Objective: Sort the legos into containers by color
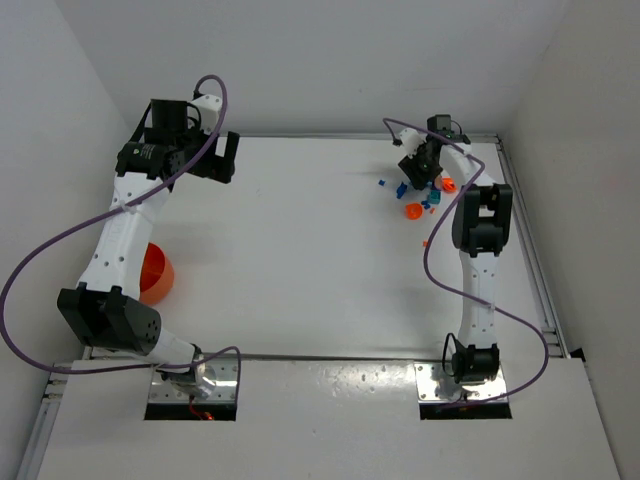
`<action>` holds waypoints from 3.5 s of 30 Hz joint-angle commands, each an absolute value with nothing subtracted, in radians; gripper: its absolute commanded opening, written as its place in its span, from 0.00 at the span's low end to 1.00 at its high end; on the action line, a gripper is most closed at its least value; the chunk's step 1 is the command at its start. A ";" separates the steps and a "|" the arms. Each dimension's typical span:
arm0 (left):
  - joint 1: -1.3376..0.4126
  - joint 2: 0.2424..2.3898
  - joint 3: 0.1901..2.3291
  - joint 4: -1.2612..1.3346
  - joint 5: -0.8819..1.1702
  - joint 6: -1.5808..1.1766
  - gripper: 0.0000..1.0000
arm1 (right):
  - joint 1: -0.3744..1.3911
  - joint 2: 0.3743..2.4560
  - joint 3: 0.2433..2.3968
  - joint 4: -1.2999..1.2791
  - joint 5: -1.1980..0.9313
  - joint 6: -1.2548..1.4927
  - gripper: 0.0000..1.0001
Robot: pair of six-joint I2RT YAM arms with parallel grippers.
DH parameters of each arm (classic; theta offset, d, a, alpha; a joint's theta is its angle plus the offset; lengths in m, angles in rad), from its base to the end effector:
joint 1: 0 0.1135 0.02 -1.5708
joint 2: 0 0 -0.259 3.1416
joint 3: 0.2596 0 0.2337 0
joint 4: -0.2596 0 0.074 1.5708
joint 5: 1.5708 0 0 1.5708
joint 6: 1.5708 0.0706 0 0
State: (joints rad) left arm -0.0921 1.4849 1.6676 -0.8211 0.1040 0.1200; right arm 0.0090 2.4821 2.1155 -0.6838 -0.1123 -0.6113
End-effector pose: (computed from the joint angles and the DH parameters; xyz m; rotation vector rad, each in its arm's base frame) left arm 0.3228 -0.0372 0.3856 0.2910 2.1877 -0.0993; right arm 0.5286 0.0127 0.1222 -0.8342 2.4750 -0.0661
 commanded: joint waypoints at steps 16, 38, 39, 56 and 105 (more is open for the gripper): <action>-0.066 1.419 1.582 -0.778 0.194 0.052 1.00 | 0.008 2.426 2.047 -0.640 -0.126 -0.653 0.21; 0.086 1.339 1.276 -0.439 1.029 -0.348 0.85 | 0.448 2.158 2.164 -0.787 -1.109 -0.082 0.17; 0.086 1.339 1.276 -0.439 1.038 -0.348 0.85 | 0.460 2.158 2.154 -0.760 -1.144 -0.046 0.17; 0.026 1.348 1.220 -0.402 1.069 -0.339 0.76 | 0.578 2.203 2.057 -0.236 -1.338 0.488 0.17; 0.480 1.249 1.253 -0.775 -0.026 -0.009 0.00 | 0.376 2.092 1.988 -0.902 -0.661 -0.225 0.78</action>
